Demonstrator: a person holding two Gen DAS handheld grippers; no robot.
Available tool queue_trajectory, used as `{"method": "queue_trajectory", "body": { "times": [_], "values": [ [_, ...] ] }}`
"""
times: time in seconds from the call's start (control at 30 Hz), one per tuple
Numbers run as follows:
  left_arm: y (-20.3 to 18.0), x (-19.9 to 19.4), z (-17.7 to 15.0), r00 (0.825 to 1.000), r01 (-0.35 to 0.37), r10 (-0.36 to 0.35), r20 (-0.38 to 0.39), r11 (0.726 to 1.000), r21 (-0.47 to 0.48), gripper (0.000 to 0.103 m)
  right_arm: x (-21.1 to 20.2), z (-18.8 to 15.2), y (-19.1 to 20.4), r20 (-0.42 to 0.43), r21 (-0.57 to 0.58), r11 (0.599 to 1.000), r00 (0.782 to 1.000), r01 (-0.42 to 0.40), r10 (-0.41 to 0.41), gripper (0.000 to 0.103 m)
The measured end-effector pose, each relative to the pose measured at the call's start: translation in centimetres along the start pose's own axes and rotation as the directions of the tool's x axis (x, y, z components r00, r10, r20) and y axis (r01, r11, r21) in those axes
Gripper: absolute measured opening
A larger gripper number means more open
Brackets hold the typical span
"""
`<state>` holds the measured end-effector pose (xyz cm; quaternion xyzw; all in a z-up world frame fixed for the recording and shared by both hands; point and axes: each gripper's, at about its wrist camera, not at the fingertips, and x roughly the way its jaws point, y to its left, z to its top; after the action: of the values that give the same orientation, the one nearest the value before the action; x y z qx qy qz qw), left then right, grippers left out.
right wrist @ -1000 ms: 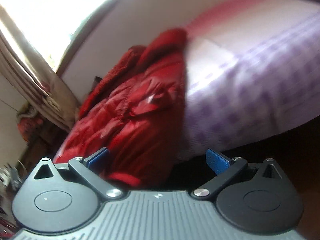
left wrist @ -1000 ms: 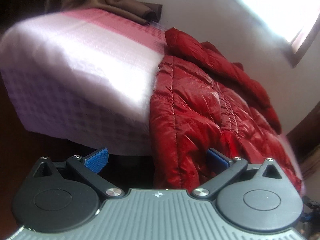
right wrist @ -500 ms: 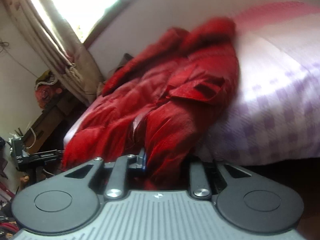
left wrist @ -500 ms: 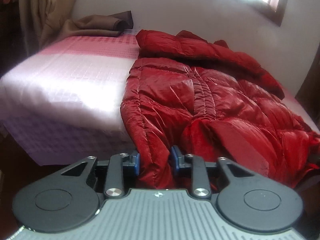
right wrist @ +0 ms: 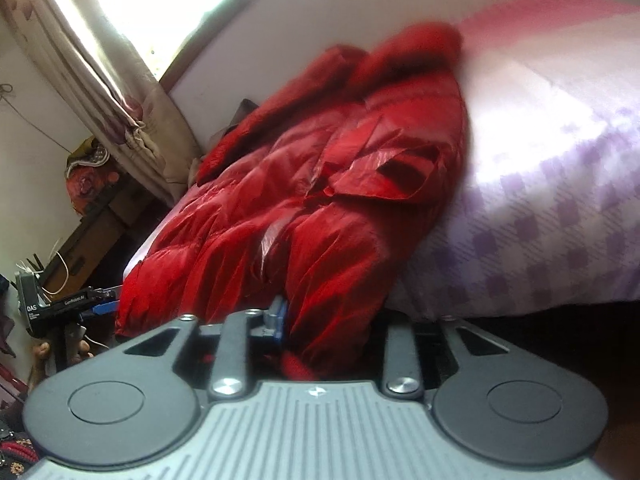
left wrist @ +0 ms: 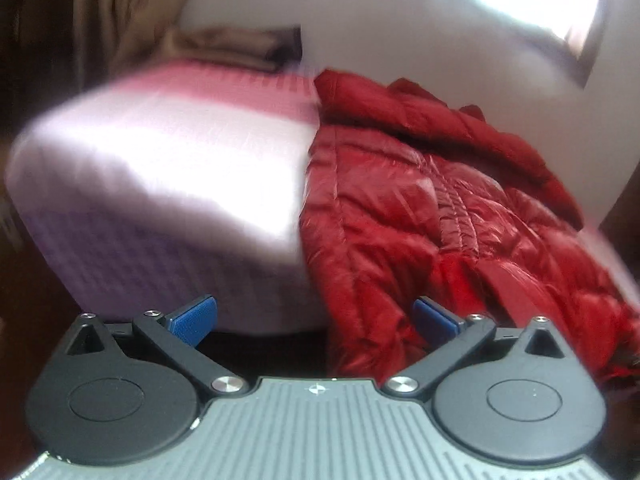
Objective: Fold large clothes
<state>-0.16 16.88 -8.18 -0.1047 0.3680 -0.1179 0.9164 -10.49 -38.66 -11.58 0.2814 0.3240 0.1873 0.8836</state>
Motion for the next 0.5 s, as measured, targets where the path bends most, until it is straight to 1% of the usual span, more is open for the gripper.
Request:
{"method": "queue_trajectory", "body": {
  "times": [0.03, 0.07, 0.1, 0.13, 0.17, 0.2, 0.23, 0.27, 0.3, 0.33, 0.4, 0.47, 0.5],
  "values": [
    [0.6, 0.4, -0.2, 0.999, 0.026, -0.026, -0.025, 1.0, -0.018, 0.103, 0.1, -0.1, 0.0, -0.005, 0.0, 1.0, 1.0, 0.001, -0.001, 0.044],
    [1.0, 0.8, -0.4, 0.998, 0.039, -0.04, -0.044, 0.999, -0.026, 0.103, 0.2, -0.2, 0.0, -0.008, -0.002, 1.0, 1.0, 0.005, -0.005, 0.046],
    [1.2, 1.2, -0.7, 0.997, 0.059, -0.06, -0.058, 0.998, -0.024, 0.103, 0.4, -0.2, 0.2, -0.014, -0.001, 1.0, 1.0, 0.007, -0.007, 0.051],
    [1.3, 1.5, -0.9, 0.994, 0.084, -0.086, -0.069, 0.996, -0.019, 0.102, 0.5, -0.4, 0.1, -0.021, 0.002, 1.0, 1.0, 0.004, -0.004, 0.053],
    [1.3, 1.7, -1.1, 0.993, 0.098, -0.099, -0.066, 0.995, -0.021, 0.1, 0.5, -0.5, 0.1, -0.02, 0.001, 1.0, 1.0, 0.003, -0.003, 0.053],
    [1.2, 1.8, -1.2, 0.992, 0.114, -0.115, -0.059, 0.993, -0.024, 0.095, 0.6, -0.6, 0.1, -0.017, -0.002, 1.0, 1.0, 0.005, -0.005, 0.053],
    [1.1, 2.0, -1.1, 0.988, 0.145, -0.146, -0.059, 0.989, -0.021, 0.089, 0.6, -0.7, 0.1, -0.016, -0.006, 1.0, 1.0, 0.004, -0.004, 0.053],
    [0.8, 2.3, -1.0, 0.981, 0.178, -0.178, -0.073, 0.984, -0.008, 0.067, 0.7, -0.7, 0.1, -0.02, -0.013, 1.0, 1.0, 0.001, -0.001, 0.051],
    [0.5, 2.4, -0.9, 0.973, 0.213, -0.212, -0.09, 0.977, 0.007, 0.041, 0.7, -0.7, 0.2, -0.02, -0.02, 1.0, 1.0, 0.002, -0.002, 0.043],
    [0.2, 2.2, -0.9, 0.965, 0.249, -0.247, -0.091, 0.968, 0.016, 0.034, 0.6, -0.6, 0.4, -0.018, -0.034, 0.999, 1.0, 0.001, -0.002, 0.031],
    [-0.6, 1.4, -0.8, 0.971, 0.231, -0.228, -0.074, 0.972, 0.031, 0.02, 0.4, -0.4, 0.6, -0.011, -0.044, 0.999, 1.0, -0.016, 0.015, 0.022],
    [-0.6, 0.7, -0.6, 0.968, 0.242, -0.242, -0.058, 0.97, -0.015, 0.015, -0.1, -0.1, 0.8, 0.012, -0.035, 0.998, 0.998, -0.057, 0.057, 0.019],
    [-0.5, 0.3, -0.4, 0.966, 0.252, -0.254, -0.041, 0.967, -0.046, 0.014, -0.4, 0.0, 0.9, 0.028, -0.032, 0.996, 0.996, -0.078, 0.079, 0.019]
  ]
}}
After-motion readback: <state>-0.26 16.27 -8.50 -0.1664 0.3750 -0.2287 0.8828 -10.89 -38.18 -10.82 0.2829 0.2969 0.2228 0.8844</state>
